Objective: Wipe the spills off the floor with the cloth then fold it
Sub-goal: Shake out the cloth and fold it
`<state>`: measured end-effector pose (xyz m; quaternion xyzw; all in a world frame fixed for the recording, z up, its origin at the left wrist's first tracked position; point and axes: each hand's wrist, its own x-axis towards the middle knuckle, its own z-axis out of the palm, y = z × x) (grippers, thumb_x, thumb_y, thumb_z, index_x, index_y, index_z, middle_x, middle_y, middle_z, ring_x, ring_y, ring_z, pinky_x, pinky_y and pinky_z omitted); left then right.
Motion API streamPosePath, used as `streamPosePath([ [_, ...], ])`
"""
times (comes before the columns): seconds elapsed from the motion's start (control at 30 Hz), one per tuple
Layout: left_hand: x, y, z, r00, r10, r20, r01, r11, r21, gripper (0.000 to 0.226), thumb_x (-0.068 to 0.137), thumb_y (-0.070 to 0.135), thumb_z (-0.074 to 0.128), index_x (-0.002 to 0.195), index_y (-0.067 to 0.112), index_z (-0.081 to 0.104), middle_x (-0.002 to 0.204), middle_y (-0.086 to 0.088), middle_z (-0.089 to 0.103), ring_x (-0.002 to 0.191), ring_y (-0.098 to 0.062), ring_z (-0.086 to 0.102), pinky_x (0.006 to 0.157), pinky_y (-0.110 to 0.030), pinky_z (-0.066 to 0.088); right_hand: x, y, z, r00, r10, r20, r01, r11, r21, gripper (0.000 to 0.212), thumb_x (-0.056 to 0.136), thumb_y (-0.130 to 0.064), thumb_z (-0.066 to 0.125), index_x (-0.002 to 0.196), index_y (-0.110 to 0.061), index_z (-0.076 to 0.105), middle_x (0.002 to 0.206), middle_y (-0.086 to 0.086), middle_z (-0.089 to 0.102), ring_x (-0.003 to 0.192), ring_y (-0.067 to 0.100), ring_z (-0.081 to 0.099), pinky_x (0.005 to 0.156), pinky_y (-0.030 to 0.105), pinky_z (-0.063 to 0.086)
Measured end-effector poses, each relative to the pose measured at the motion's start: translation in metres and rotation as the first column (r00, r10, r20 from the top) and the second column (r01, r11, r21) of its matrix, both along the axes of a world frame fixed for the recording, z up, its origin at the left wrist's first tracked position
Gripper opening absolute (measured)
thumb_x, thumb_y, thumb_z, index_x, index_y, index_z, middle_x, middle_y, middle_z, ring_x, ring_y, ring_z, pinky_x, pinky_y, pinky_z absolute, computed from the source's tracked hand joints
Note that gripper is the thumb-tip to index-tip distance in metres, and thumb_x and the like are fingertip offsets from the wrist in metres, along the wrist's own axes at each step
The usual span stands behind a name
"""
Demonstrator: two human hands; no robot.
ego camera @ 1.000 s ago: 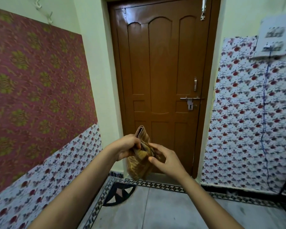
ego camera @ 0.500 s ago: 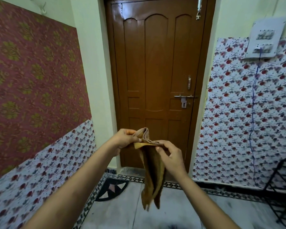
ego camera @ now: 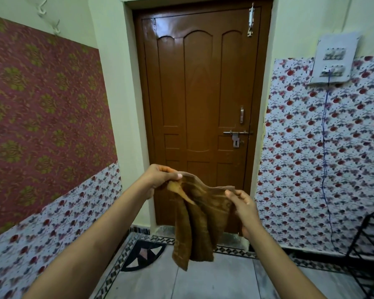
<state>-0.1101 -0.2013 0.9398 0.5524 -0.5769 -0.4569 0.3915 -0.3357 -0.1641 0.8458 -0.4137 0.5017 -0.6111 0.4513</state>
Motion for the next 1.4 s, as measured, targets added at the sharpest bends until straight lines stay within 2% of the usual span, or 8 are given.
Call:
streamPosePath([
  [0.13,-0.008,0.008,0.001,0.998,0.066,0.023,-0.066,0.998,0.008,0.011,0.082,0.019,0.07,0.078,0.011,0.064,0.077,-0.006,0.06,0.074,-0.016,0.058,0.063,-0.025,0.05,0.007,-0.004,0.003,0.92,-0.291,-0.262,0.303,0.953,0.005,0.028,0.088,-0.026,0.062,0.113,-0.016,0.052,0.111,0.008,0.055,0.086,0.015,0.053,0.057,0.02,0.039],
  [0.33,-0.02,0.003,-0.015,0.985,0.147,-0.092,-0.146,0.989,0.024,0.011,0.079,0.017,0.072,0.083,0.007,0.068,0.087,-0.011,0.065,0.095,-0.026,0.062,0.091,-0.04,0.051,0.062,0.019,0.022,0.821,0.312,-0.479,-0.387,0.92,-0.064,0.04,0.079,-0.041,0.069,0.11,-0.026,0.05,0.105,-0.009,0.055,0.096,0.009,0.056,0.076,0.022,0.052],
  [0.43,-0.017,0.003,-0.02,0.976,0.136,-0.172,-0.127,0.99,0.062,0.005,0.081,0.012,0.069,0.084,0.009,0.07,0.095,-0.014,0.068,0.101,-0.03,0.063,0.094,-0.044,0.05,0.082,0.019,0.017,0.807,0.219,-0.548,-0.343,0.929,-0.135,0.044,0.074,-0.037,0.075,0.106,-0.028,0.046,0.102,-0.011,0.054,0.094,0.003,0.053,0.073,0.016,0.046],
  [0.57,-0.008,0.005,-0.025,0.953,0.031,-0.301,0.0,0.995,0.101,0.017,0.088,-0.004,0.053,0.091,0.004,0.068,0.093,-0.014,0.066,0.091,-0.025,0.063,0.083,-0.034,0.055,0.087,0.015,0.01,0.886,-0.036,-0.463,-0.137,0.932,-0.335,0.012,0.083,-0.025,0.069,0.091,-0.022,0.059,0.083,-0.007,0.066,0.076,0.005,0.062,0.061,0.017,0.05],
  [0.73,0.004,0.013,-0.021,0.912,-0.052,-0.406,0.106,0.988,0.111,0.028,0.086,-0.016,0.043,0.093,0.001,0.064,0.089,-0.014,0.065,0.081,-0.021,0.063,0.063,-0.023,0.058,0.076,0.013,0.013,0.932,0.066,-0.357,-0.196,0.92,-0.34,0.016,0.093,-0.025,0.056,0.085,-0.018,0.068,0.075,0.001,0.068,0.073,0.019,0.065,0.064,0.033,0.051],
  [1.13,0.031,0.007,-0.002,0.996,0.048,0.081,-0.029,0.974,-0.227,0.019,0.088,-0.003,0.052,0.092,0.014,0.059,0.088,-0.007,0.058,0.087,-0.018,0.058,0.074,-0.024,0.051,0.01,-0.02,0.028,0.966,-0.094,-0.243,0.103,0.994,0.025,0.022,0.099,-0.024,0.039,0.096,-0.017,0.059,0.095,0.011,0.06,0.092,0.03,0.059,0.088,0.045,0.05],
  [1.27,0.053,0.009,0.012,0.938,-0.124,-0.323,0.059,0.977,-0.206,0.022,0.077,0.001,0.056,0.088,0.02,0.055,0.079,-0.002,0.052,0.074,-0.015,0.053,0.064,-0.024,0.043,-0.021,-0.018,0.043,0.985,-0.135,0.11,0.128,0.99,0.064,0.019,0.1,-0.017,0.034,0.097,-0.011,0.052,0.091,0.01,0.062,0.087,0.022,0.061,0.082,0.034,0.051],
  [1.4,0.084,0.008,0.028,0.531,-0.454,-0.716,0.323,0.889,-0.324,0.041,0.046,0.009,0.072,0.08,0.016,0.053,0.064,0.002,0.051,0.053,-0.01,0.05,0.056,-0.02,0.044,-0.055,-0.013,0.05,0.8,-0.152,0.58,0.209,0.977,-0.032,0.028,0.098,-0.019,0.034,0.077,-0.017,0.053,0.058,-0.003,0.05,0.05,0.007,0.048,0.047,0.018,0.044],
])
